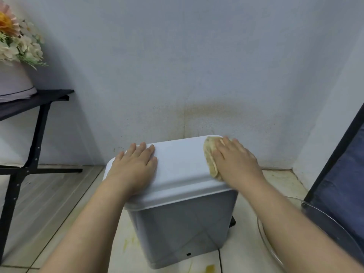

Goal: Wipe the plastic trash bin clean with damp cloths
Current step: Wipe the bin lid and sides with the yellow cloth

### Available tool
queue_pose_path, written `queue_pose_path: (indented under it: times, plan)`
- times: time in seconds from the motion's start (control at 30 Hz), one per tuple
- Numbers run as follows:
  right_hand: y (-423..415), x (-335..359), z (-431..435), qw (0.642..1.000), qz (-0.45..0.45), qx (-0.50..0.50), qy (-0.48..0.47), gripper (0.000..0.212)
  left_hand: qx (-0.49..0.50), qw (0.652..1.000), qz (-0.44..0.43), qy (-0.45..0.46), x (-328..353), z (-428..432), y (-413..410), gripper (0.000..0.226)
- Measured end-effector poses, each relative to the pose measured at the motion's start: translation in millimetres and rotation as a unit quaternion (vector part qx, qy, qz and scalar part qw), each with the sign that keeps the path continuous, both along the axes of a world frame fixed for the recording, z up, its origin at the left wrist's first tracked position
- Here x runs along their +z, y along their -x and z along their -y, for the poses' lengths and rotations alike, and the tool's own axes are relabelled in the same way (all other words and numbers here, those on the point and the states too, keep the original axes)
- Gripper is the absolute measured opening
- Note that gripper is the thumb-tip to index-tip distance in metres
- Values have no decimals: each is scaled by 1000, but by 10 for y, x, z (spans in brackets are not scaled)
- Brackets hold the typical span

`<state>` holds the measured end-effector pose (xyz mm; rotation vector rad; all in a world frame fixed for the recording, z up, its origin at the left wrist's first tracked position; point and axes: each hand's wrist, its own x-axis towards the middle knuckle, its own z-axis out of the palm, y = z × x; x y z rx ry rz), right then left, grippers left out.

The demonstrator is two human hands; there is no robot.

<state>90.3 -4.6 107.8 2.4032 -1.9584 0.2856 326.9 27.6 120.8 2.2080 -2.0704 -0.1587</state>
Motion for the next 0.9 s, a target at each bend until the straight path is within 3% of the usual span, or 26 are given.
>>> queue_pose_path:
  times: [0.07, 0.17, 0.3, 0.47, 0.57, 0.63, 0.73, 0.77, 0.83, 0.9]
  plan:
    - [-136, -135, -336, 996, 47, -55, 52, 54, -22, 1000, -6, -1, -4, 26, 15, 51]
    - [-494, -80, -316, 998, 40, 46, 7, 53, -53, 998, -8, -13, 0, 75, -22, 51]
    - [-481, 222, 243, 974, -59, 190, -104, 52, -62, 998, -3, -32, 12, 131, -124, 51]
    - [169, 114, 390, 976, -133, 170, -23, 45, -26, 998, -2, -54, 76, 185, -124, 50]
    - [255, 16, 253, 991, 25, 130, -24, 44, -2, 999, 18, -30, 125, 242, 220, 49]
    - [230, -22, 142, 985, 146, 88, -31, 44, -55, 998, 17, -22, 90, 243, 586, 50]
    - [195, -176, -101, 930, 364, -49, 3, 46, -77, 997, -2, -4, -23, 234, 836, 52]
    - [132, -264, -221, 923, 372, -93, 47, 48, -71, 997, -3, -1, -43, 233, 835, 52]
    - [-105, -422, -492, 930, 299, -154, 145, 52, -66, 998, 6, -3, -59, 241, 793, 52]
    - [-364, -489, -671, 937, 257, -156, 179, 54, -75, 997, 12, -13, -54, 250, 779, 51]
